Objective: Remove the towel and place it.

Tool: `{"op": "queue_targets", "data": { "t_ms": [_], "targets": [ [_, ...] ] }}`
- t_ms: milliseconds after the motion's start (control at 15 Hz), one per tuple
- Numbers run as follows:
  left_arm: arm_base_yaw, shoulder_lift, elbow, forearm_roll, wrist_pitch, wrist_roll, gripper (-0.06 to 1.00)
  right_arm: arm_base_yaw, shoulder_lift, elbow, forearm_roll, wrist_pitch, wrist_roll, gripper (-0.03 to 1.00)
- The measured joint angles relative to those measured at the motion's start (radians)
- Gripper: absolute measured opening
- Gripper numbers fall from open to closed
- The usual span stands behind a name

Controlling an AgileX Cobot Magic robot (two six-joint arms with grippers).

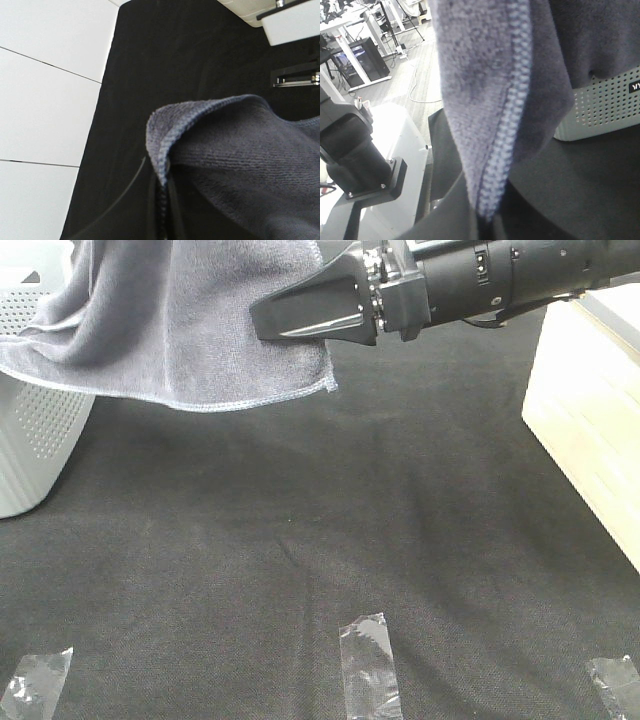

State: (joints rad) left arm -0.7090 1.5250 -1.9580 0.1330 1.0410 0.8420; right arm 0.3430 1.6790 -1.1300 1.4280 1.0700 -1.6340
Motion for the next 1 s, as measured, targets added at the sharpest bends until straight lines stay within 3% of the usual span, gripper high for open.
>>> {"op": "queue_targets", "data": {
  "t_ms": [200, 333, 400, 600, 733, 1000],
  "targets": [
    [0.0, 0.0, 0.0, -0.002, 0.007, -0.024, 0.0, 0.0, 0.0, -0.027, -0.022, -0.031, 0.106, 0.02],
    [0.0, 0.0, 0.0, -0.002, 0.006, -0.037, 0.0, 0.0, 0.0, -0.099, -0.12, -0.038, 0.235, 0.02],
    [0.0, 0.0, 0.0, -0.001, 0.001, -0.037, 0.0, 0.0, 0.0, -0.147, -0.192, -0.038, 0.313, 0.02],
    [0.0, 0.0, 0.0, 0.019, -0.091, -0.04, 0.0, 0.0, 0.0, -0.402, -0.546, -0.026, 0.675, 0.02],
    [0.0, 0.0, 0.0, 0.024, -0.171, -0.045, 0.0, 0.0, 0.0, -0.565, -0.743, -0.015, 0.85, 0.02],
    [0.0, 0.003, 0.0, 0.047, -0.267, -0.061, 0.0, 0.0, 0.0, -0.866, -1.069, -0.012, 1.055, 0.02]
  ]
}}
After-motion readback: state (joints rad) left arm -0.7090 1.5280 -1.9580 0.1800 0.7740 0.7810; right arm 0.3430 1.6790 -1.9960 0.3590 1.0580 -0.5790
